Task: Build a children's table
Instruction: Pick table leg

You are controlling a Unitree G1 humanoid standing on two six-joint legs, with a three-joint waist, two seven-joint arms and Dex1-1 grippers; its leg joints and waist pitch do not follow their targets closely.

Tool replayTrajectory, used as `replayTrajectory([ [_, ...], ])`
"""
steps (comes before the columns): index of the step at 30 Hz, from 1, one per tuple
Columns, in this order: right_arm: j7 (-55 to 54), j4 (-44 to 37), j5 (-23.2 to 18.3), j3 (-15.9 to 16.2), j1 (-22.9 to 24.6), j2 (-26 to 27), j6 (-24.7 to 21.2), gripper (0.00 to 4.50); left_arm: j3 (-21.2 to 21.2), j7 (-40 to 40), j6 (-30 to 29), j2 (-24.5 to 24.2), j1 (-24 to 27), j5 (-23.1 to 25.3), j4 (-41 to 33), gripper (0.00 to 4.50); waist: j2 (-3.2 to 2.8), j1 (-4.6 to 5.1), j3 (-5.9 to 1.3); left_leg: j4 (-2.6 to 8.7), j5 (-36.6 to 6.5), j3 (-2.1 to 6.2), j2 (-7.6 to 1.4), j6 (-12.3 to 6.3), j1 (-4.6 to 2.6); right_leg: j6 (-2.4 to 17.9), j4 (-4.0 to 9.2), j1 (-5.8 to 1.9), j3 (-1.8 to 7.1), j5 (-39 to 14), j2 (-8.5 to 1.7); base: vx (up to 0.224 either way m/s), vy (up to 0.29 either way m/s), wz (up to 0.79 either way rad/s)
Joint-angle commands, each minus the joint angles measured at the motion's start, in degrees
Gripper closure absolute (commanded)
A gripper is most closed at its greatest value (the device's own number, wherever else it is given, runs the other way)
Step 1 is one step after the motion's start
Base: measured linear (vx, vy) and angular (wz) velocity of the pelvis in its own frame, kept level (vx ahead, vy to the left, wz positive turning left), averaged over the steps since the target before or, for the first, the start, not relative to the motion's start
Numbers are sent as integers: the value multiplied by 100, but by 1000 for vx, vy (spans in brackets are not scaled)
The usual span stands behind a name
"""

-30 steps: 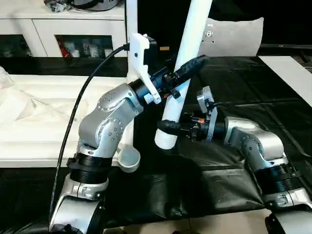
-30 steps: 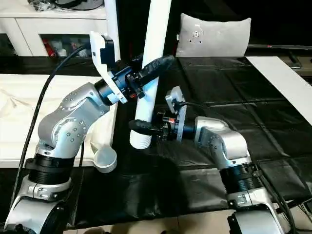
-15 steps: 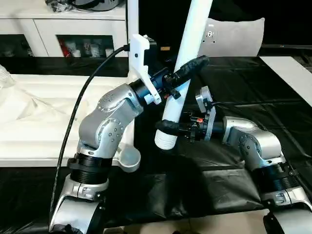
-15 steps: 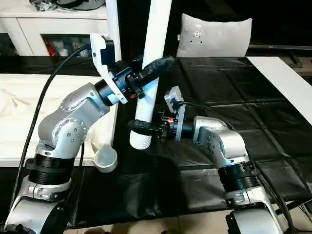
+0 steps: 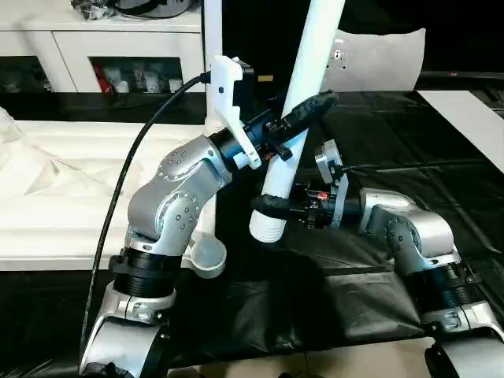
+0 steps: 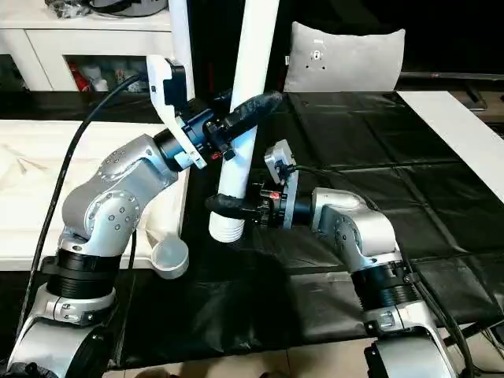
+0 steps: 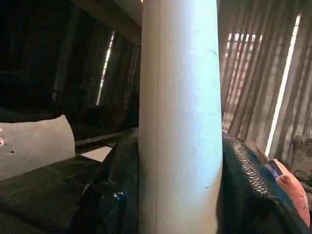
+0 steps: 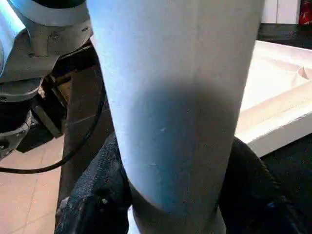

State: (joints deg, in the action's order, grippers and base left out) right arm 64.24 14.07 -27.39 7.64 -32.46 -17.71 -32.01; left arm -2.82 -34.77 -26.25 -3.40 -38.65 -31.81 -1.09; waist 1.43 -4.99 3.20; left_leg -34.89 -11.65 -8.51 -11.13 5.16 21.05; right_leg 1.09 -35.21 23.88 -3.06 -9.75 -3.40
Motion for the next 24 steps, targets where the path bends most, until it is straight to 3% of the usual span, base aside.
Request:
replayTrajectory([
  [1,-47,1,-11,-16,-71,-13,-15,255,-62,-95,-95,108,19,-188,-274,276,45,3,-419,351,-281,-62,-126,-285,6,1128,359,-423,218,-886,-356,0,0,0],
  [4,-58,19,28,-22,-74,-8,19,256,-61,-90,-101,104,15,-188,-281,276,41,1,-426,347,-248,-61,-126,-292,5,1127,354,-424,220,-851,-356,0,0,0],
  [7,-137,110,52,-67,-117,35,4,186,-62,-78,-97,87,-1,-158,-269,276,42,5,-424,350,-270,-59,-128,-284,7,1129,355,-422,216,-859,-356,0,0,0],
  [13,-177,129,66,-89,-154,47,41,133,-50,-85,-116,86,-2,-140,-278,276,38,4,-424,350,-272,-59,-128,-276,3,1129,357,-423,218,-869,-357,0,0,0],
  [24,125,-100,-93,-65,-52,13,-13,127,-66,-105,-135,87,-3,-136,-293,276,35,2,-428,346,-273,-58,-129,-296,5,1144,349,-427,217,-816,-351,0,0,0],
])
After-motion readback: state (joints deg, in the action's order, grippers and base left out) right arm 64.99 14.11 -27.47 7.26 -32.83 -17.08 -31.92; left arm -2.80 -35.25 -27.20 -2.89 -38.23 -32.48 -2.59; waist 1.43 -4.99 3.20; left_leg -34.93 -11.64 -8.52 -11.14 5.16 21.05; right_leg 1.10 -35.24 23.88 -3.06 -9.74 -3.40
